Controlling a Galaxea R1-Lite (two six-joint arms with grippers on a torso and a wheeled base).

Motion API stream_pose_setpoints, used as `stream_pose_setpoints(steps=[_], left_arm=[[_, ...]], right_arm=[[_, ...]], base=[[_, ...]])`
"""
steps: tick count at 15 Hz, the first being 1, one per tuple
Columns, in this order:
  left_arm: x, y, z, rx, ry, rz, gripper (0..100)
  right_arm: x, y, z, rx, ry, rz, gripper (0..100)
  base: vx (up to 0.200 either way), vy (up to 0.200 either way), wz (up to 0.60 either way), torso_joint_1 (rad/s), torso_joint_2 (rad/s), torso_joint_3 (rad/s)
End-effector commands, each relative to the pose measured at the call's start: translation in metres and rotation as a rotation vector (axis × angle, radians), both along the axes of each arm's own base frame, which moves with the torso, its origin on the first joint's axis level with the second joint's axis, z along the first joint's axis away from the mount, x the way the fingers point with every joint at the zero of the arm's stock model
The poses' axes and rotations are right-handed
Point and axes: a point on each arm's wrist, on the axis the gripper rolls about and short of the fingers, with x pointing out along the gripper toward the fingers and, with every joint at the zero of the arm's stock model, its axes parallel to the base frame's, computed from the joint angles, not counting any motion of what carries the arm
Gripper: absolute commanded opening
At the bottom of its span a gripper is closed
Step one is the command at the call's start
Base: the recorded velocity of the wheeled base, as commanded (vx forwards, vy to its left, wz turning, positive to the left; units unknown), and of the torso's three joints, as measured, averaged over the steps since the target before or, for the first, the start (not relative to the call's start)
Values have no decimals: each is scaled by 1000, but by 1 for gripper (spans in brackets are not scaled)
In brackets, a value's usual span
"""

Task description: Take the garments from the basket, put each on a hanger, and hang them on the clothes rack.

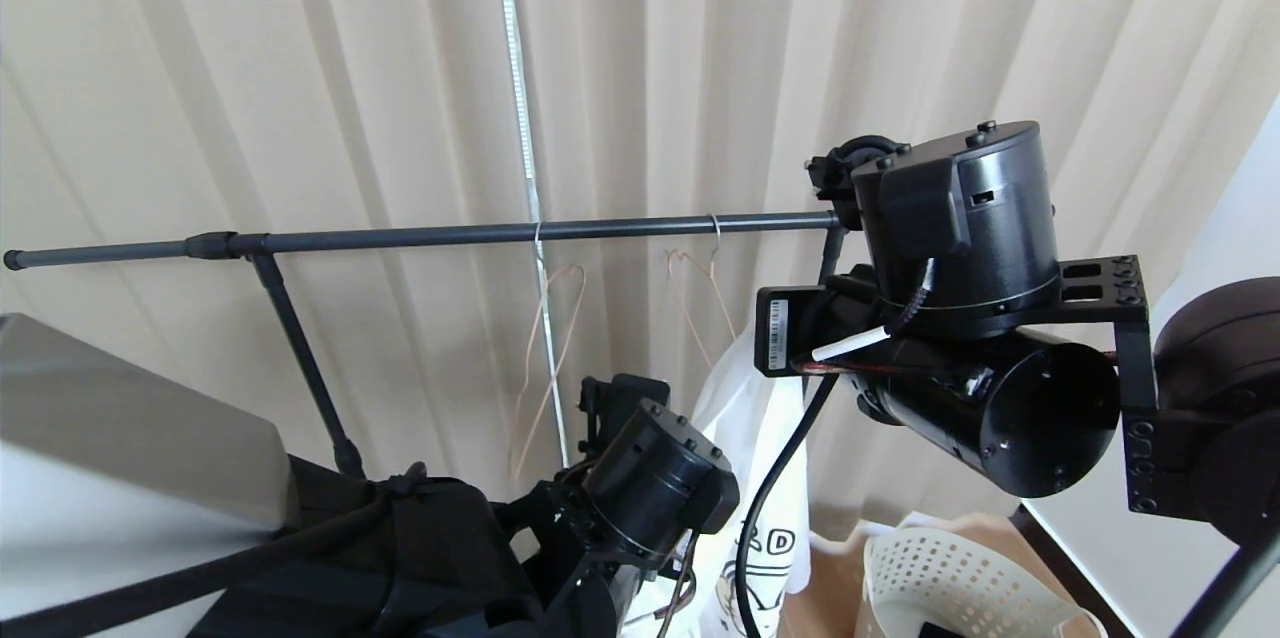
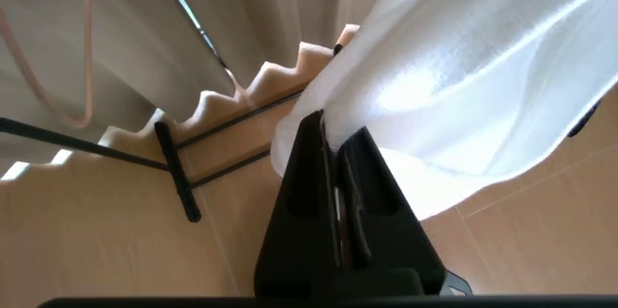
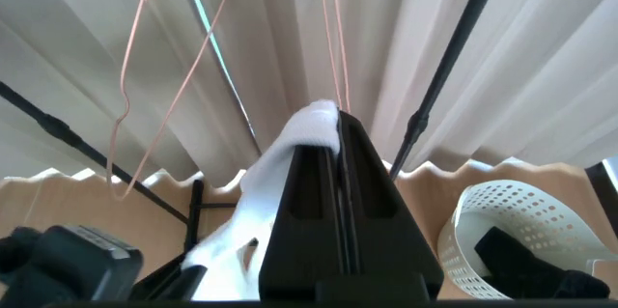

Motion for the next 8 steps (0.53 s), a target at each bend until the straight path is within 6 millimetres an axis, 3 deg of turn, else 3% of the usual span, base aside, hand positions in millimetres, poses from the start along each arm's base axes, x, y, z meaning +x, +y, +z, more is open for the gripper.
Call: stream_pose_setpoints(steps=[1, 5, 8], left_arm=[[-5, 7, 15, -32, -24, 0, 0], [-1, 22, 30, -55, -50, 30, 0], [6, 36, 45, -82, -83, 69, 0]], right_arm=[[3, -3, -2, -7, 3, -14, 0], [4, -13, -4, -44, 9, -24, 0], [-7, -25, -2, -109, 4, 6, 0]], base=[[0, 0, 0, 0, 0, 0], [0, 0, 0, 0, 0, 0], [0, 0, 0, 0, 0, 0]])
